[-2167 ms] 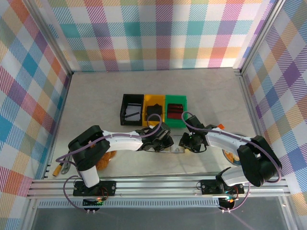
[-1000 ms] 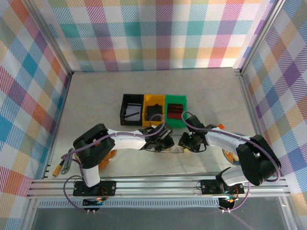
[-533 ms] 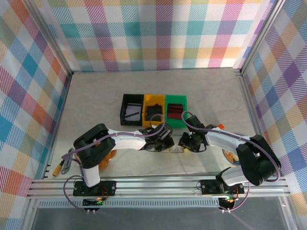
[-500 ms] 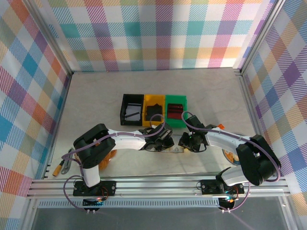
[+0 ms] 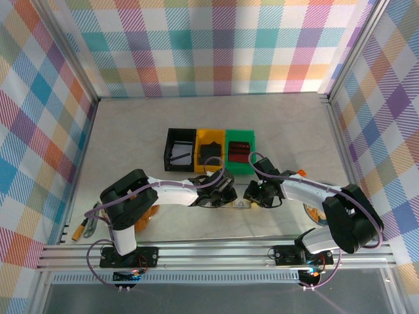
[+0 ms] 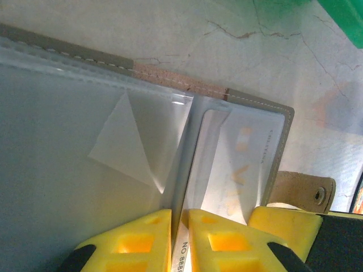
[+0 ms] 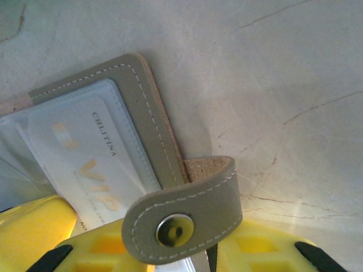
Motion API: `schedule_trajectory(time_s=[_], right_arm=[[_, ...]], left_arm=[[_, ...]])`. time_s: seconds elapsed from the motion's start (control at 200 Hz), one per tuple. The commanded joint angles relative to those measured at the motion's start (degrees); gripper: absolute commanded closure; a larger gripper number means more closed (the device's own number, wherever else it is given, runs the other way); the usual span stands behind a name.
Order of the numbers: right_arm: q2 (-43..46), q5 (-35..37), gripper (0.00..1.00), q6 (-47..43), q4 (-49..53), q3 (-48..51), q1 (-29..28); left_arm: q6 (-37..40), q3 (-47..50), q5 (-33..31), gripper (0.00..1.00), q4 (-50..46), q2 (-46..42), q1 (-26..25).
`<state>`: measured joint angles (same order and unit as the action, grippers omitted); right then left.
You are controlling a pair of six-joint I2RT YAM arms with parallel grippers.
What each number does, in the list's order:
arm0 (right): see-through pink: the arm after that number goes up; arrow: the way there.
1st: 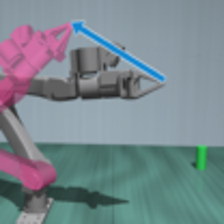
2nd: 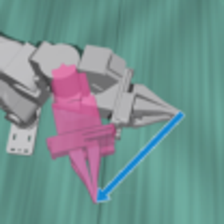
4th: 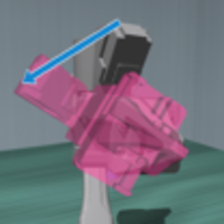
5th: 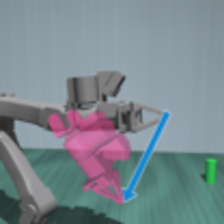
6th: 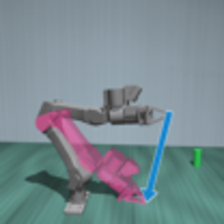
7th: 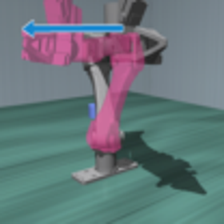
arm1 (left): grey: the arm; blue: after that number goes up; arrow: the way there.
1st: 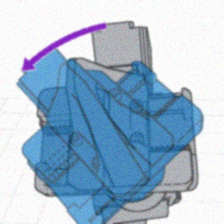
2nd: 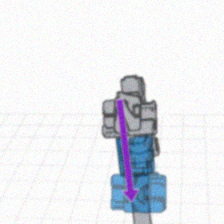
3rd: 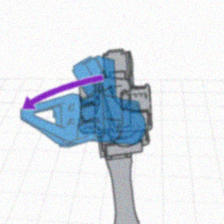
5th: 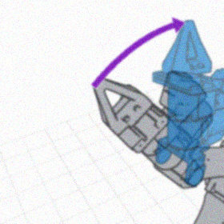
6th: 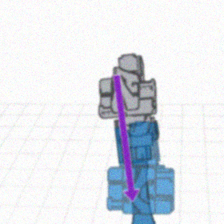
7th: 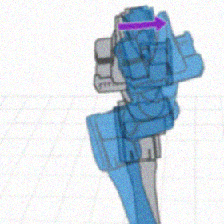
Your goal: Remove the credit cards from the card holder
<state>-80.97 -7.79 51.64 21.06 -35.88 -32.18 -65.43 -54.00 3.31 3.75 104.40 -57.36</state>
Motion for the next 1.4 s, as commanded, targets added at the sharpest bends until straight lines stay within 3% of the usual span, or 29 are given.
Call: schedule_trajectory(time_s=[0.0, 0.855, 1.395], right_arm=[[-3.0, -1.8, 0.7, 0.4, -3.6, 2.5, -0.5], [-2.8, -2.0, 0.7, 0.7, -4.2, 3.2, -0.5], [-3.7, -0.7, 0.71, 0.6, -3.4, 2.8, -0.4]], left_arm=[[-1.2, 1.3, 1.2, 0.85, 5.9, 0.4, -0.9], [-3.7, 8.4, 0.8, 1.0, 20.4, -1.7, -0.9], [-0.9, 9.3, -1.2, 1.0, 16.2, -6.1, -0.9]])
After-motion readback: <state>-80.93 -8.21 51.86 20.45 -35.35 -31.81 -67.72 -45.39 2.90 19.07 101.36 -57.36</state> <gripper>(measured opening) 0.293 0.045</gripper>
